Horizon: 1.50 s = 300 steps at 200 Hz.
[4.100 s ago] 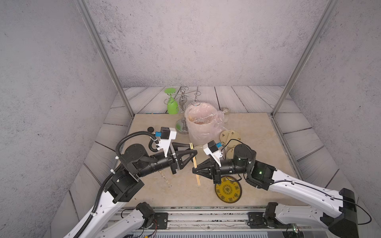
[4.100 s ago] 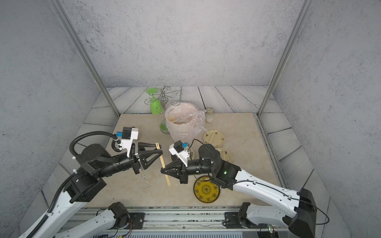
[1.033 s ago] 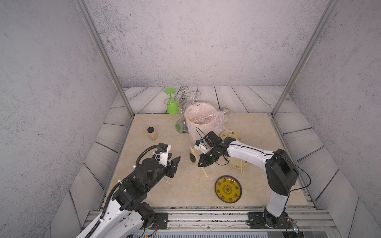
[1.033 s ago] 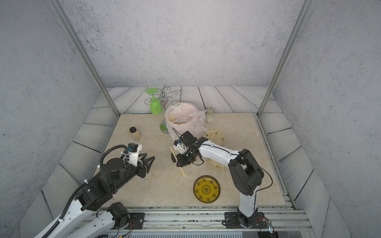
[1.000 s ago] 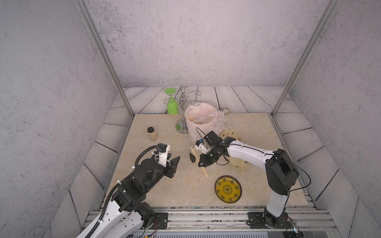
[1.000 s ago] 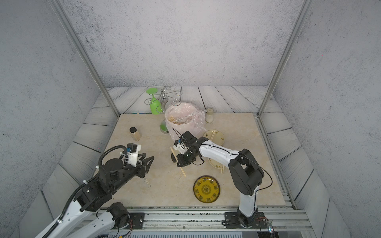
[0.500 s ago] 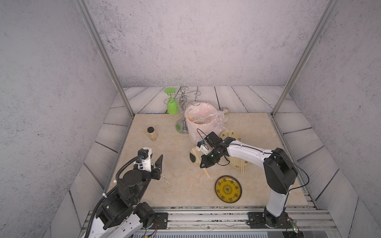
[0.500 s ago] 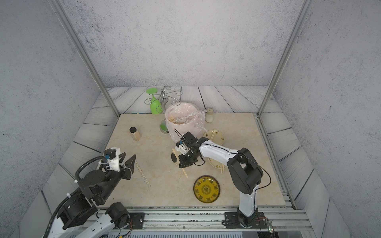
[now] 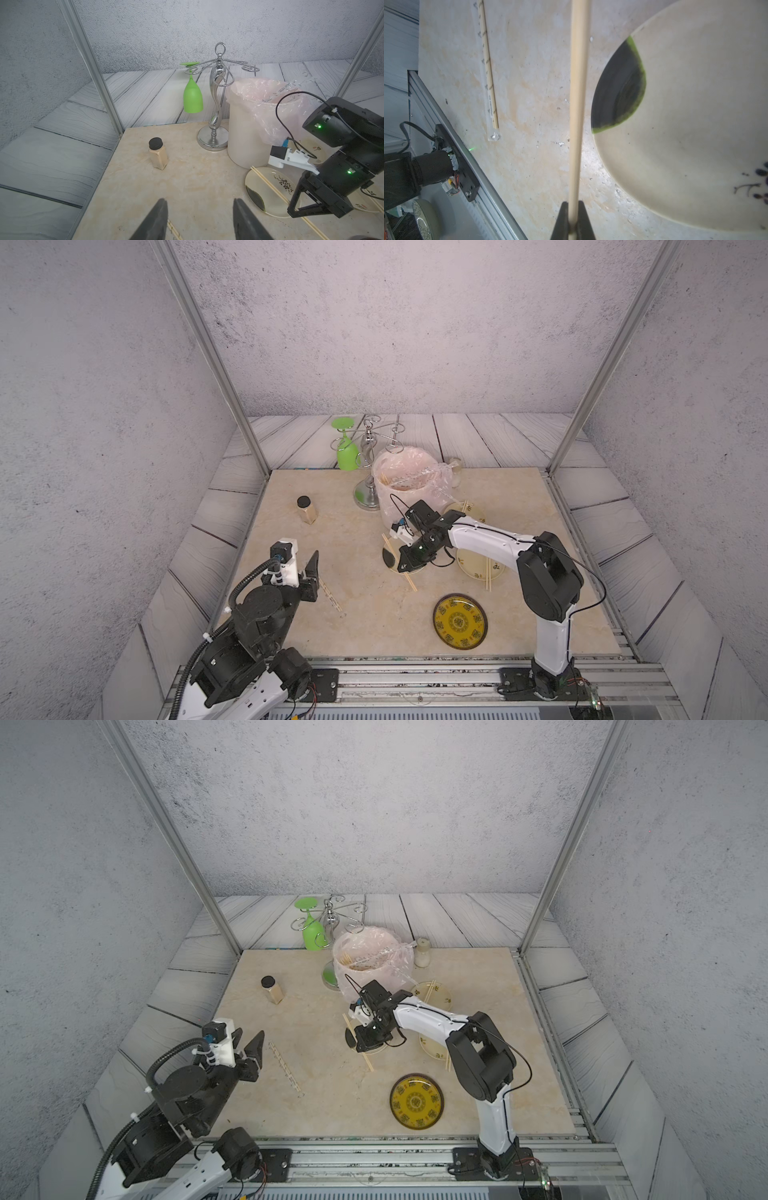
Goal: Remove the packaging of disposable chopsticks
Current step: Place the disposable chopsticks on the plate.
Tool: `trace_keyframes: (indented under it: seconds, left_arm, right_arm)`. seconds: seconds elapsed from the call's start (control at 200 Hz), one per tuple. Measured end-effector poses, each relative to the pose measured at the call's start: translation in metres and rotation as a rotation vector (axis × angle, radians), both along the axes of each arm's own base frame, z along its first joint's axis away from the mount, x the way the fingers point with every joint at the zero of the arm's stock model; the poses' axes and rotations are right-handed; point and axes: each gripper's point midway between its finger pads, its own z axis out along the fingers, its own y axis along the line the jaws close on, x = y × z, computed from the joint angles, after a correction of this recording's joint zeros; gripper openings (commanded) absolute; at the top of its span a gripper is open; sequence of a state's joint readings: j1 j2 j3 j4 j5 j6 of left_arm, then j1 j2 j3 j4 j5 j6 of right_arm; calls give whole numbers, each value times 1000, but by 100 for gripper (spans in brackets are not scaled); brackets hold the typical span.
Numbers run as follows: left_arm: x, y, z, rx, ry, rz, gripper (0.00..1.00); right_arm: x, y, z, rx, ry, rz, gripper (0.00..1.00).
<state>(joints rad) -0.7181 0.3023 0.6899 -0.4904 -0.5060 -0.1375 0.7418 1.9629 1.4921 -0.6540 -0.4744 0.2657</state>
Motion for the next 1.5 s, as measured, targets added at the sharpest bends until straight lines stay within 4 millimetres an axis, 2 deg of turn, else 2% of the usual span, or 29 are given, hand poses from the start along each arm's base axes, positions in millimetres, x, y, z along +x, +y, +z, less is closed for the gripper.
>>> trace_keyframes:
  seconds: [0.23, 0.4, 0.58, 0.901, 1.111, 1.501]
  left_arm:
    - [0, 0, 0, 1, 1, 0, 53]
    - [0, 1, 0, 4, 0, 3, 53]
    - [0, 0, 0, 4, 0, 2, 53]
    - [2, 0, -2, 44, 4, -3, 53]
    - [5, -5, -8, 68, 33, -17, 53]
    - [4, -8, -10, 64, 46, -34, 53]
  right_arm:
    - [22, 8, -12, -41, -31, -22, 0]
    - [25, 3, -32, -98, -20, -33, 0]
    - [29, 2, -45, -128, -22, -40, 0]
    - [44, 4, -50, -155, -56, -55, 1]
    - [51, 9, -49, -153, -69, -58, 7]
    - [51, 9, -54, -165, -60, -56, 7]
